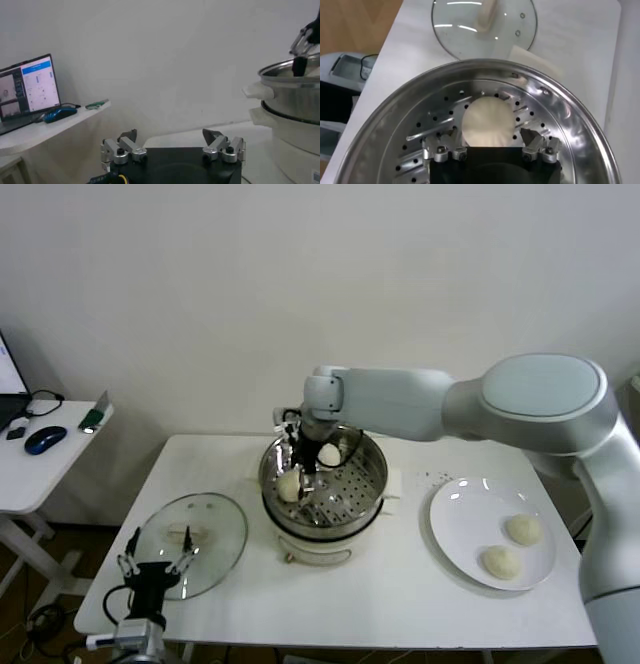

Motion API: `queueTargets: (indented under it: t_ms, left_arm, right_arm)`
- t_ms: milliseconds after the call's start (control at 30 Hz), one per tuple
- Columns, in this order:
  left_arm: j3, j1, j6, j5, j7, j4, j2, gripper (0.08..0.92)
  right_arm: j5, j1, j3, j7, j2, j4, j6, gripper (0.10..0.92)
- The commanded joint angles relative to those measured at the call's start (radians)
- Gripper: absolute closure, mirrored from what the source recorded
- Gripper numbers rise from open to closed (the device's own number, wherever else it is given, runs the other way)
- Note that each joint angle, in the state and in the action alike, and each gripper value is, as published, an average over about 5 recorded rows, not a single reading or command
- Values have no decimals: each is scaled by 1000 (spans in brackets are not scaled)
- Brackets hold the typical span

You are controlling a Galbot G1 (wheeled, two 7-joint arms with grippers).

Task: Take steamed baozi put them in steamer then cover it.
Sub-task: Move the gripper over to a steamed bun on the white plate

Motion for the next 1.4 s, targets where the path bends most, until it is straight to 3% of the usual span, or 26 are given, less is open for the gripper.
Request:
queueTargets:
  t_ms: [33, 433, 700, 1033, 1400]
  left_arm:
    - [2, 1, 1, 1, 0, -1, -1, 177]
    - [26, 1, 9, 15, -1, -7, -1, 177]
    - [19, 8, 17, 23, -2, -13, 3, 177]
    - [11, 23, 15, 37, -5, -7, -5, 177]
    - [2, 26, 12, 41, -5, 6, -16, 177]
  right_arm:
    - [-61, 174, -16, -63, -265, 186, 29, 203]
    - [-389, 168, -38, -103, -767, 458, 56, 203]
    - [-612, -101, 92, -107, -970, 470, 74, 203]
    - [-764, -399, 298, -123, -1011, 354, 114, 203]
    - [-805, -522, 404, -126, -953, 260, 133, 203]
